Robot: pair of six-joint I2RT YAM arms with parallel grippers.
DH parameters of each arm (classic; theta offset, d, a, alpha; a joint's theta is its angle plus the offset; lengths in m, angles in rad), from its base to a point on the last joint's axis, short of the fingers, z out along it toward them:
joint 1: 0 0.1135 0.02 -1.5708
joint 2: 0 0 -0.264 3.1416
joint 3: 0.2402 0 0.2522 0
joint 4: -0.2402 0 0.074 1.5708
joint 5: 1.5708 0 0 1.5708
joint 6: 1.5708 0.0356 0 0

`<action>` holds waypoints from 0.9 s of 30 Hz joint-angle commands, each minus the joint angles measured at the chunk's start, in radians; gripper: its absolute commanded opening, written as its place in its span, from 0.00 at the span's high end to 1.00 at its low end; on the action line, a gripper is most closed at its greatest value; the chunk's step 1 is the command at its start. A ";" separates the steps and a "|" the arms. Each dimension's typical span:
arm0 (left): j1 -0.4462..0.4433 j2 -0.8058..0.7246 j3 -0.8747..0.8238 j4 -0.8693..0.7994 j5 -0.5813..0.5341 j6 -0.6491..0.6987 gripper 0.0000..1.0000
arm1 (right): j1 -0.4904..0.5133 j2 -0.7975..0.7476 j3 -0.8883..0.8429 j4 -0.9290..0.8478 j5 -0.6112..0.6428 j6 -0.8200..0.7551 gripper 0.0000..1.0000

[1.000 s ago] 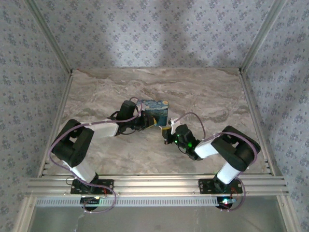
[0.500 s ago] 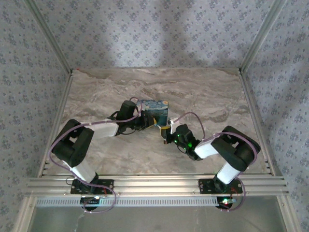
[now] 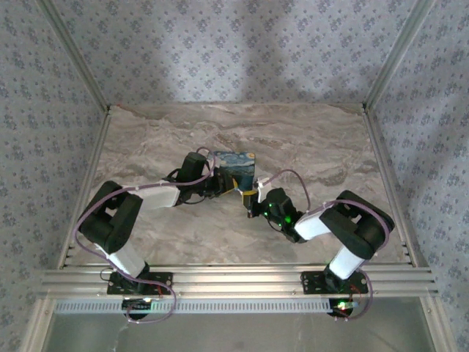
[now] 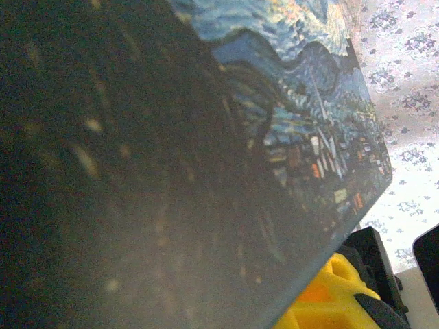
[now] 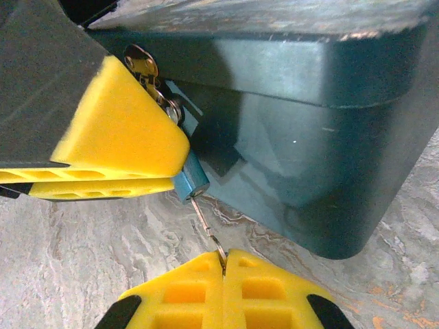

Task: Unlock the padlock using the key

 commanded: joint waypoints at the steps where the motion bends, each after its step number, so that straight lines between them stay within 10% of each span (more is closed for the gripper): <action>1: -0.007 -0.029 0.015 0.039 0.032 -0.009 0.76 | 0.007 0.014 0.036 0.034 -0.015 -0.012 1.00; 27: -0.013 -0.024 0.023 0.038 0.049 -0.007 0.76 | -0.002 0.102 0.121 0.145 -0.037 -0.048 1.00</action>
